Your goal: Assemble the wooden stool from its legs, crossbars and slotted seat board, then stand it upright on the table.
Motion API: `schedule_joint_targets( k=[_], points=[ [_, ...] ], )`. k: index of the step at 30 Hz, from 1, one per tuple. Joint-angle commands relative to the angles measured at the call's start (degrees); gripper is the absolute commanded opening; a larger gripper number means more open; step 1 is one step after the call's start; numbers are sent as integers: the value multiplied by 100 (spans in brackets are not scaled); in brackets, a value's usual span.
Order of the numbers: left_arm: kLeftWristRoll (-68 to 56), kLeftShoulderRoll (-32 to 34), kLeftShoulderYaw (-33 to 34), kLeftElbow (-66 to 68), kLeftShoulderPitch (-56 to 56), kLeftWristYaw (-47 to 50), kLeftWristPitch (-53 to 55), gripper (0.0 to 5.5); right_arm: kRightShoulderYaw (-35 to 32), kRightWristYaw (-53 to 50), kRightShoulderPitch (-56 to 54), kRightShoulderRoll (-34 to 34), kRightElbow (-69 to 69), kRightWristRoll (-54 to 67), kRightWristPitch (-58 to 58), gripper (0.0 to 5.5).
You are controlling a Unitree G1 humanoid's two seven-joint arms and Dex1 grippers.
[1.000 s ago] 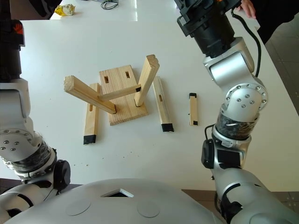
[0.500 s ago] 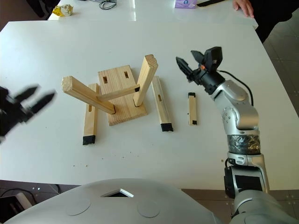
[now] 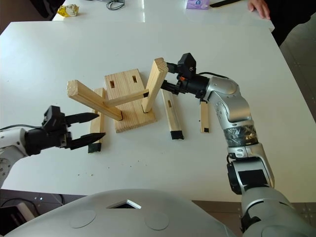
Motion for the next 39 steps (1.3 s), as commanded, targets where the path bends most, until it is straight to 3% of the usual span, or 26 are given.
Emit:
schedule_joint_targets(
  k=[1,7,14,21,27,32,39],
  points=[
    [503,-178,-637,-7,5,-19,-12,391,109,685,-596,165,640,-98,-158,303],
    [934,-625,-916,523,-522,165,-195,391,248,1585,-767,190,887,-126,-162,303],
    [1513,-678,-934,1612,-1054,-86,-637,391,409,1949,-219,142,-56,-1,163,303],
    [1769,-798,-1033,1978,-1268,-232,-833,391,566,1346,654,448,-1551,382,928,303],
    [2004,-917,-1026,2313,-1517,-226,-1000,391,545,877,1028,503,-1953,481,1312,303],
    [1835,-970,-523,1947,-1146,120,-888,391,22,282,572,278,-1028,-131,671,303],
    [1560,-1135,-115,840,-179,689,-477,391,340,-998,-145,208,1390,-2118,-1253,303]
  ],
)
